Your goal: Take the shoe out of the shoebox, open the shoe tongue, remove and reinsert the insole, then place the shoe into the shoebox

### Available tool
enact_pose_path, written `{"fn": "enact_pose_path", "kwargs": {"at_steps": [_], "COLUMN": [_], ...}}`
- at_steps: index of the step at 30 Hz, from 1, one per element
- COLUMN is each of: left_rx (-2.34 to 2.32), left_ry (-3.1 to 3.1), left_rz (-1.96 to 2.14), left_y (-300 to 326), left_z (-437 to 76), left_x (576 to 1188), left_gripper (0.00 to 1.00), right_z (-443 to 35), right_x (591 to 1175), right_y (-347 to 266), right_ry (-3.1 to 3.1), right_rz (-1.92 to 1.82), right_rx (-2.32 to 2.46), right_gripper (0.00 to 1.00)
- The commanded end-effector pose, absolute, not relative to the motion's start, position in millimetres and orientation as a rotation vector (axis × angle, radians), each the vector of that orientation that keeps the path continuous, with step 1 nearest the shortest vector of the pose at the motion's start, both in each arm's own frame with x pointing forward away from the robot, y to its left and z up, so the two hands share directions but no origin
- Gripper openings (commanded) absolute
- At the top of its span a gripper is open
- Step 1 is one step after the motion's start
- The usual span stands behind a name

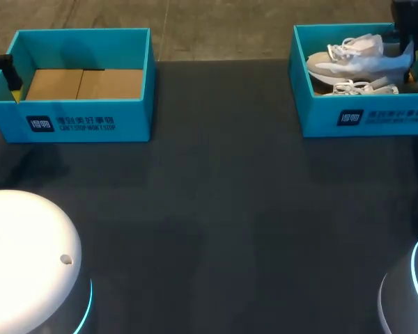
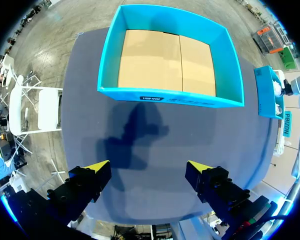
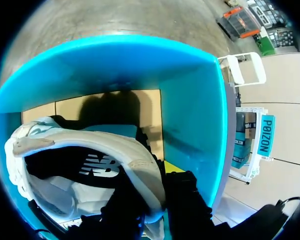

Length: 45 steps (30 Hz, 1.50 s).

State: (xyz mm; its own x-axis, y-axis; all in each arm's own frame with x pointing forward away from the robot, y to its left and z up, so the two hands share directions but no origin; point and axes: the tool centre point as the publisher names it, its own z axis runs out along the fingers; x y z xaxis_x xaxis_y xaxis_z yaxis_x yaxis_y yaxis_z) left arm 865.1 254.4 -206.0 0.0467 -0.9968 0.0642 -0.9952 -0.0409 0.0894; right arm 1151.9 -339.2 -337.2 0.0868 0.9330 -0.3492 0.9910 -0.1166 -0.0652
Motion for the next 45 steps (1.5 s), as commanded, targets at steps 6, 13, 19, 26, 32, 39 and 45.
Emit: {"fn": "enact_pose_path", "kwargs": {"at_steps": [6, 13, 19, 26, 32, 39, 45], "left_rx": [2.194, 2.194, 2.194, 2.194, 2.194, 2.194, 2.194], "left_ry": [-2.097, -2.097, -2.097, -2.097, -2.097, -2.097, -2.097], "left_rz": [-0.025, -0.025, -0.025, -0.025, -0.025, -0.025, -0.025], "left_y": [254, 254, 254, 254, 254, 254, 254], "left_z": [-206, -206, -206, -206, -206, -206, -206], "left_x": [864, 864, 864, 864, 864, 864, 864], "left_gripper": [1.0, 1.0, 1.0, 1.0, 1.0, 1.0, 1.0], "right_z": [-352, -360, -365, -371, -372, -370, -367], "right_x": [1163, 1162, 1160, 1159, 1158, 1159, 1155], "right_y": [-336, -336, -338, -335, -334, -331, -330], "right_ry": [1.976, 1.977, 1.975, 1.983, 2.017, 2.015, 2.002], "right_rz": [-0.472, -0.49, -0.494, -0.483, -0.432, -0.418, -0.409], "right_rx": [2.167, 2.168, 2.168, 2.189, 2.199, 2.197, 2.211], "right_gripper": [0.0, 0.0, 0.0, 0.0, 0.13, 0.31, 0.46]}}
